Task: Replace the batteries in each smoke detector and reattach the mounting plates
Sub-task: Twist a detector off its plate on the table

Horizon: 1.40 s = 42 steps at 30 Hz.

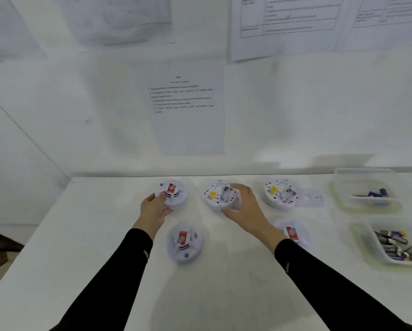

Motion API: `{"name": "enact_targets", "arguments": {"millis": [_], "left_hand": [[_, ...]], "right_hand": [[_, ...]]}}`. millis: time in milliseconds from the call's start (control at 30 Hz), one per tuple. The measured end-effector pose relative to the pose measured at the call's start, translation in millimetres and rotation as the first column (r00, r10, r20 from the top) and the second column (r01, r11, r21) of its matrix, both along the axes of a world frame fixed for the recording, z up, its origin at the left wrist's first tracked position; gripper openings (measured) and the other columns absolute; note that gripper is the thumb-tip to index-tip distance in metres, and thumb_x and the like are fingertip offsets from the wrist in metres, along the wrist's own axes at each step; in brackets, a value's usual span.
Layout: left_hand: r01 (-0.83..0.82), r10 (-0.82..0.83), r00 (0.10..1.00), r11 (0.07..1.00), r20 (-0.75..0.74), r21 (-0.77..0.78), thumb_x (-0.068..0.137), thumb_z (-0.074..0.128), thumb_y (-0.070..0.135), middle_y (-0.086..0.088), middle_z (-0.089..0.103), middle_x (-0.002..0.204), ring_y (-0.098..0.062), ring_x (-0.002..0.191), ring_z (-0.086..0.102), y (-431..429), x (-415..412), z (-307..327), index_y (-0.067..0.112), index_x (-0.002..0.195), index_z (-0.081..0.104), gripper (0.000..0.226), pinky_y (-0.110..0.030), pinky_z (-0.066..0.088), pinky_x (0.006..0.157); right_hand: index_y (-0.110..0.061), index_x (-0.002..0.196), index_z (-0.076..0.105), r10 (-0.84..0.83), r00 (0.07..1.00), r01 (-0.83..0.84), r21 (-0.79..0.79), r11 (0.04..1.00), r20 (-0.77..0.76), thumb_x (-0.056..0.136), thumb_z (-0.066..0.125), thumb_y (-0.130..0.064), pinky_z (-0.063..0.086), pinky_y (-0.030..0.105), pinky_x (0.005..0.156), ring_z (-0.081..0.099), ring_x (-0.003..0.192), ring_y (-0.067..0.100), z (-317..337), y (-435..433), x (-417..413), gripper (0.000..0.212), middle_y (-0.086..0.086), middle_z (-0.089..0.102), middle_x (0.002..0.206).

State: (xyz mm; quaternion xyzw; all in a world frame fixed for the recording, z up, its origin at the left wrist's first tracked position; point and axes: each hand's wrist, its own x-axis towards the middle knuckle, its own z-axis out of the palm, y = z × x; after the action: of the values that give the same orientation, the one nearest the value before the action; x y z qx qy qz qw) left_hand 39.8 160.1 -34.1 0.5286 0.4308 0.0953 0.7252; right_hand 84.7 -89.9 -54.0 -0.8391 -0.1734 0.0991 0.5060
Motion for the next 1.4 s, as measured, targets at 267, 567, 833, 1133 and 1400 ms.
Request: {"name": "enact_targets", "arguments": {"millis": [267, 567, 833, 1133, 1400], "left_hand": [[0.080, -0.046, 0.991, 0.957, -0.125, 0.280, 0.094, 0.067, 0.026, -0.010, 0.063, 0.081, -0.027, 0.076, 0.060, 13, 4, -18, 0.012, 0.077, 0.063, 0.023, -0.034, 0.053, 0.078], [0.141, -0.082, 0.983, 0.910, -0.164, 0.391, 0.096, 0.064, 0.025, 0.001, 0.061, 0.070, -0.021, 0.065, 0.060, 22, 5, -20, 0.023, 0.065, 0.058, 0.032, -0.028, 0.050, 0.070], [0.012, -0.122, 0.989, 0.649, 0.089, 0.760, 0.088, 0.072, 0.014, -0.004, 0.052, 0.115, -0.021, 0.104, 0.054, -9, 3, -5, 0.011, 0.118, 0.060, 0.033, -0.036, 0.045, 0.094], [0.772, -0.724, 0.487, 0.096, -0.489, 0.628, 0.068, 0.088, 0.043, -0.003, 0.021, 0.159, -0.024, 0.147, 0.017, -74, 9, -3, 0.014, 0.157, 0.012, 0.120, -0.036, 0.021, 0.118], [0.620, -0.660, 0.703, 0.384, -0.266, 0.684, 0.066, 0.090, 0.041, -0.001, 0.031, 0.148, -0.018, 0.138, 0.035, -98, 2, 24, 0.015, 0.154, 0.024, 0.113, -0.033, 0.035, 0.110]], "right_hand": [[-0.031, 0.153, 0.004, -0.049, 0.982, 0.038, -0.064, 0.997, -0.180, 0.053, 0.090, -0.045, 0.031, 0.040, 0.115, 0.029, 0.140, 0.015, -21, 11, 14, 0.132, -0.012, 0.034, 0.149], [-0.024, 0.148, 0.025, -0.070, 0.991, 0.059, -0.099, 0.993, -0.112, 0.050, 0.088, -0.055, 0.042, 0.040, 0.107, 0.045, 0.129, 0.014, -18, 12, 19, 0.121, -0.010, 0.047, 0.141], [-0.029, 0.131, 0.041, -0.039, 0.999, 0.041, -0.211, 0.977, 0.015, 0.052, 0.084, -0.060, 0.048, 0.038, 0.095, 0.054, 0.111, 0.012, -12, 11, 14, 0.095, -0.012, 0.058, 0.121], [-0.019, 0.143, 0.032, 0.165, 0.985, -0.118, -0.509, 0.853, 0.048, 0.077, 0.071, -0.029, 0.024, 0.033, 0.104, 0.041, 0.126, 0.021, -10, -6, 6, 0.077, 0.000, 0.047, 0.137], [-0.016, 0.138, 0.040, 0.212, 0.950, -0.113, -0.381, 0.918, 0.228, 0.074, 0.072, -0.026, 0.030, 0.029, 0.096, 0.047, 0.116, 0.020, 32, -50, -20, 0.072, 0.002, 0.051, 0.126]]}}
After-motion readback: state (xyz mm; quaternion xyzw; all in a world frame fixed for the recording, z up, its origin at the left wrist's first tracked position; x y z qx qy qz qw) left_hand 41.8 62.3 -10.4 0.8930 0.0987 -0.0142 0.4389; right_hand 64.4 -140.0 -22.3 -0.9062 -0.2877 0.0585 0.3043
